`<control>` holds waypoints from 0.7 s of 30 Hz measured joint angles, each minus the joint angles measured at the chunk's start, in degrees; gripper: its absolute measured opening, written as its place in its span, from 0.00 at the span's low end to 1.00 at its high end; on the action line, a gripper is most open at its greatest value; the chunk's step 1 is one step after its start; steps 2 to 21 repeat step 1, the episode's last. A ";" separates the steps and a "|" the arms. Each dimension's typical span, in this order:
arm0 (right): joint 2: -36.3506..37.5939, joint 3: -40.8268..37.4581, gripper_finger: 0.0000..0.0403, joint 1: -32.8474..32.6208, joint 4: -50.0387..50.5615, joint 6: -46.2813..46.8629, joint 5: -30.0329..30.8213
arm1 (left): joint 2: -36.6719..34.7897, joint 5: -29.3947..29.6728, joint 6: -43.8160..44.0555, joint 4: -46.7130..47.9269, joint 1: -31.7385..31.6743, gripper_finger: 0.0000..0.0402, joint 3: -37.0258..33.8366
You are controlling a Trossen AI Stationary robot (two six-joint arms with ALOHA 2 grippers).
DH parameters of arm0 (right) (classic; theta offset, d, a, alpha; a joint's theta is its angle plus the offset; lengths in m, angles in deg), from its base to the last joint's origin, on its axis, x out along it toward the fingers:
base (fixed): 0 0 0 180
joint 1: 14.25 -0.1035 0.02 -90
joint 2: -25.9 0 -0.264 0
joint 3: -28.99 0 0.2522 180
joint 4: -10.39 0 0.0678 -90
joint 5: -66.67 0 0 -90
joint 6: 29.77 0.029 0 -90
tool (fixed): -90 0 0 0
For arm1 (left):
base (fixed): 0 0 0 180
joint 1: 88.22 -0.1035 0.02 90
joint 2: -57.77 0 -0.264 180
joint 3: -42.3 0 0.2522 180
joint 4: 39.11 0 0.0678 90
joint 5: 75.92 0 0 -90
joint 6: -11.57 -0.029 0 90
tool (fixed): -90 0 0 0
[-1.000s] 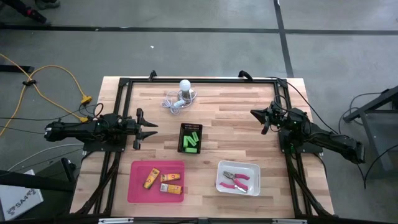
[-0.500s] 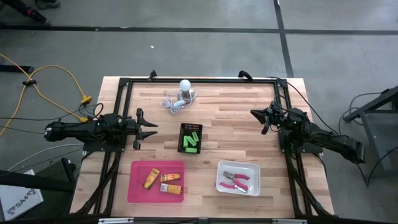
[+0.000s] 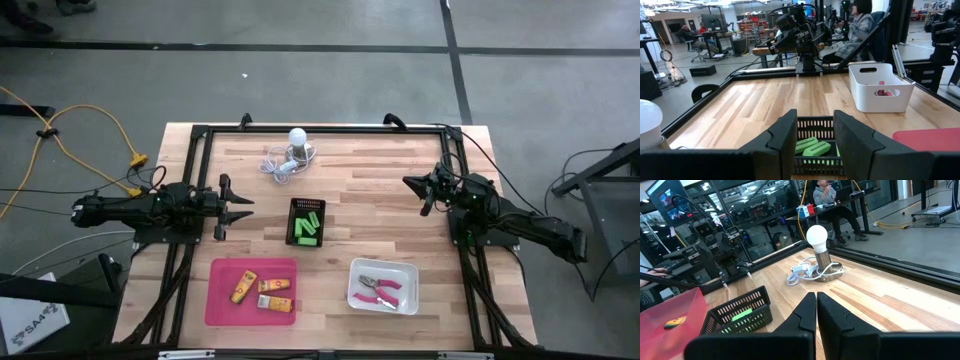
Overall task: Pick & Place School Supplies
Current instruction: Return to Home Position
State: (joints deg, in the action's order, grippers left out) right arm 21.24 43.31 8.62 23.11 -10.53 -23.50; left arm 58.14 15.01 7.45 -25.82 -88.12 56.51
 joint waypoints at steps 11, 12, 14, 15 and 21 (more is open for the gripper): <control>0.00 0.00 0.01 0.00 0.00 0.00 0.01 | -0.01 -0.01 0.00 -0.01 -0.01 0.31 0.00; 0.00 0.00 0.01 0.00 0.00 0.00 0.01 | -0.01 -0.01 0.00 -0.01 -0.01 0.31 0.00; 0.00 0.00 0.01 0.00 0.00 0.00 0.01 | -0.01 -0.01 0.00 -0.01 -0.01 0.31 0.00; 0.00 0.00 0.01 0.00 0.00 0.00 0.01 | -0.01 -0.01 0.00 -0.01 -0.01 0.31 0.00; 0.00 0.00 0.01 0.00 0.00 0.00 0.01 | -0.01 -0.01 0.00 -0.01 -0.01 0.31 0.00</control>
